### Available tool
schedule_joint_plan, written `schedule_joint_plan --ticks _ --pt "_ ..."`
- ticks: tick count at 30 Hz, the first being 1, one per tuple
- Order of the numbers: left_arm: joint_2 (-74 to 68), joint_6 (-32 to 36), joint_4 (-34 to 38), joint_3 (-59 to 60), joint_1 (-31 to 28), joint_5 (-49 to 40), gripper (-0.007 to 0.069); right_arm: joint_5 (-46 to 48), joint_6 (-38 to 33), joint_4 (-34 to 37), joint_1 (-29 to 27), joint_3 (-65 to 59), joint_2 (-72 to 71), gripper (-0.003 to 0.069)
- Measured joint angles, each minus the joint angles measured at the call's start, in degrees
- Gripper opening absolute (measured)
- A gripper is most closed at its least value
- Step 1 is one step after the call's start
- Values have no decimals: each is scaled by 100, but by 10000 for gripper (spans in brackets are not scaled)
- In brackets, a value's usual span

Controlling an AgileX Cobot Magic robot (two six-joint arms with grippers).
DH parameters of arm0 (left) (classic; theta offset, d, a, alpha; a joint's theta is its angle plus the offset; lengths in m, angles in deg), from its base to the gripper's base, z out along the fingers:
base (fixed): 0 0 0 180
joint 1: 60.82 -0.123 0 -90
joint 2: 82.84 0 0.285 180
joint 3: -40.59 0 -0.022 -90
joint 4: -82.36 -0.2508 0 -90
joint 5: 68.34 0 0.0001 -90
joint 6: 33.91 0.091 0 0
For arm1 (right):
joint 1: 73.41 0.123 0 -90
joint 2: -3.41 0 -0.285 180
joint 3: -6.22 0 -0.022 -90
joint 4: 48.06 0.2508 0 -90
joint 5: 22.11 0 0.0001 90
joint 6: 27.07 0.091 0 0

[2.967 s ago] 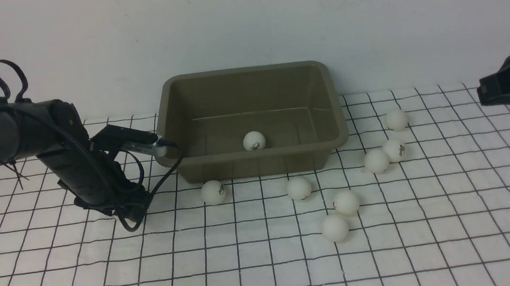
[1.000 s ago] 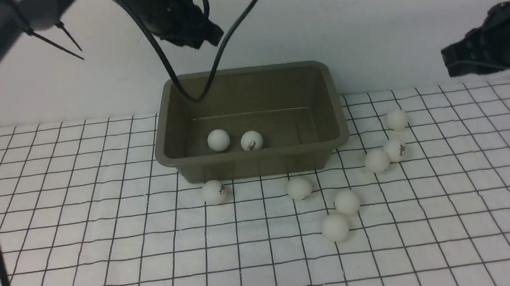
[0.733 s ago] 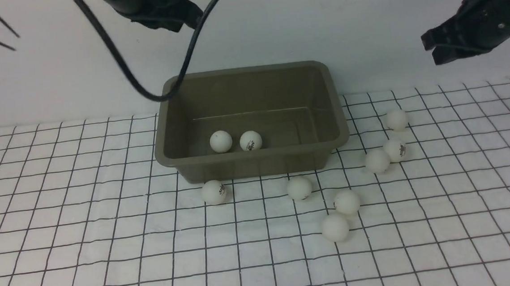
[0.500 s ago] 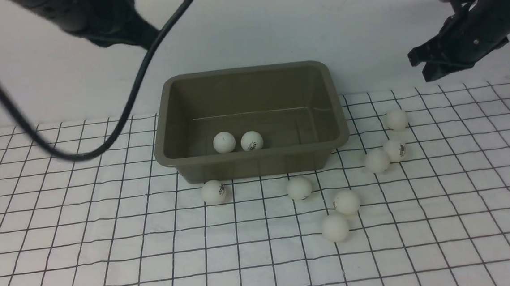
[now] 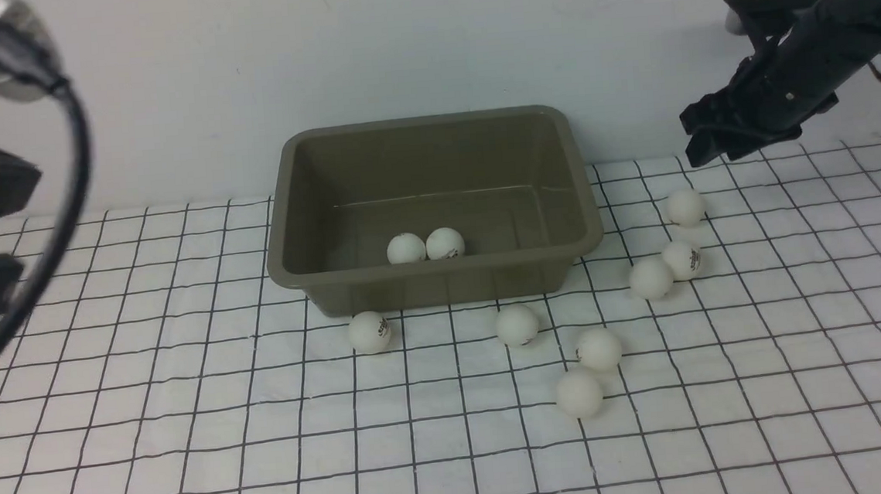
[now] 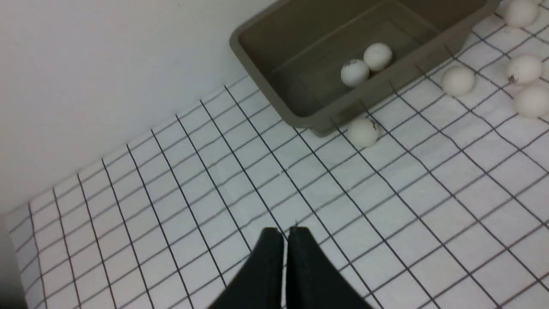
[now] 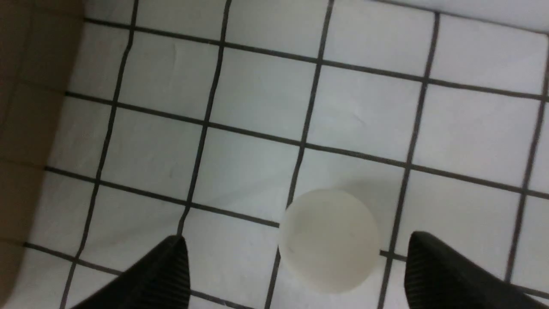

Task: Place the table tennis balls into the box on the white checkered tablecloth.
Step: 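Reach for and grasp a ping pong ball on the table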

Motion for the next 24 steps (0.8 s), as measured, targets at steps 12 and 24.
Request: schedule_joint_plan --ticks 12,24 --pt "552 -20 334 666 0 336 -4 -270 95 -364 97 11 491 597" --pt "829 -20 379 1465 0 478 -4 -467 493 -906 101 17 578 360"
